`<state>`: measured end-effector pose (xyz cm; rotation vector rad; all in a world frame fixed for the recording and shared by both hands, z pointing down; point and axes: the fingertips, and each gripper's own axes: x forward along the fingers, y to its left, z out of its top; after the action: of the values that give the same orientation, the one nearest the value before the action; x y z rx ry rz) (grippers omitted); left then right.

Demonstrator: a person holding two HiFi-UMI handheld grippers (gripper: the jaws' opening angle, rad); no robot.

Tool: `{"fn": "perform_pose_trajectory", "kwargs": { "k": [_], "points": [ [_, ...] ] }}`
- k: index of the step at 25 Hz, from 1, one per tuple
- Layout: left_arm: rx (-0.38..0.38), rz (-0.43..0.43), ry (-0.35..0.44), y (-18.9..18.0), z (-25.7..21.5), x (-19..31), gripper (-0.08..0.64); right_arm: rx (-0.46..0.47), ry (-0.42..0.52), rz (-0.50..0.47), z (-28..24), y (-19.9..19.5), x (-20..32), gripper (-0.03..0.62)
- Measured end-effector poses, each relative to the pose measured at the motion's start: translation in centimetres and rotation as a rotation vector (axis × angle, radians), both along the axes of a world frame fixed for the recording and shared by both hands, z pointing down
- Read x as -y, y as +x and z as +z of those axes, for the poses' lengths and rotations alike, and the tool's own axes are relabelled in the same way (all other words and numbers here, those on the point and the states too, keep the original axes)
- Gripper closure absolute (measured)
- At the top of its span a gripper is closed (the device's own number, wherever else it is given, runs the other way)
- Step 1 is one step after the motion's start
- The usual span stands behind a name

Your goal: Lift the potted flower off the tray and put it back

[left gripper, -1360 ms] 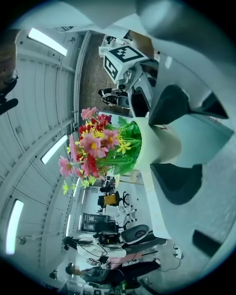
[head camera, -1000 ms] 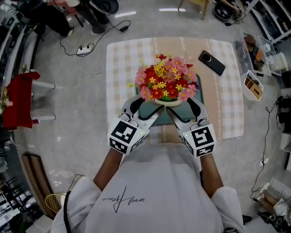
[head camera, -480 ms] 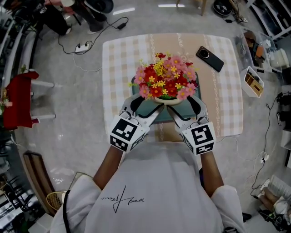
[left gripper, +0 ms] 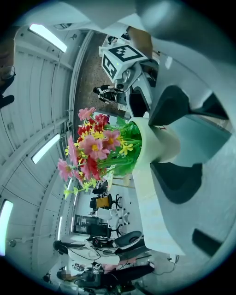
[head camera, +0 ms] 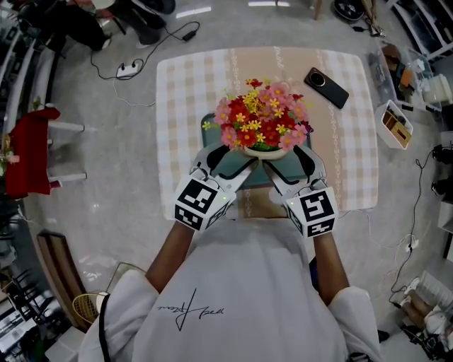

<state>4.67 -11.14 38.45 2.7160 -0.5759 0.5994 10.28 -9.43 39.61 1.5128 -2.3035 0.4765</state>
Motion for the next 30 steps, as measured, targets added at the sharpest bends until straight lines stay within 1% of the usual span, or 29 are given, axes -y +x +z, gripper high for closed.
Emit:
{"fn": "perform_pose_trajectory", "kwargs": {
  "k": [11, 19, 24, 30],
  "points": [
    [0.026, 0.017, -0.030, 1.3, 1.7, 0.0, 0.314, 0.006, -0.033, 0.014, 1.7, 1.4, -0.1, 0.267],
    [0.050, 0.044, -0.047, 2.4, 3.2, 0.2, 0.318, -0.004, -0.058, 0.030, 3.1, 2.4, 0.0, 0.270],
    [0.062, 0.045, -0.070, 3.1, 4.3, 0.5, 0.319, -0.016, -0.080, 0.031, 4.3, 3.1, 0.2, 0.270],
    [0.067, 0.047, -0.092, 3.7, 5.0, 0.9, 0.321, -0.002, -0.095, 0.039, 5.0, 3.7, 0.5, 0.270]
  ]
}}
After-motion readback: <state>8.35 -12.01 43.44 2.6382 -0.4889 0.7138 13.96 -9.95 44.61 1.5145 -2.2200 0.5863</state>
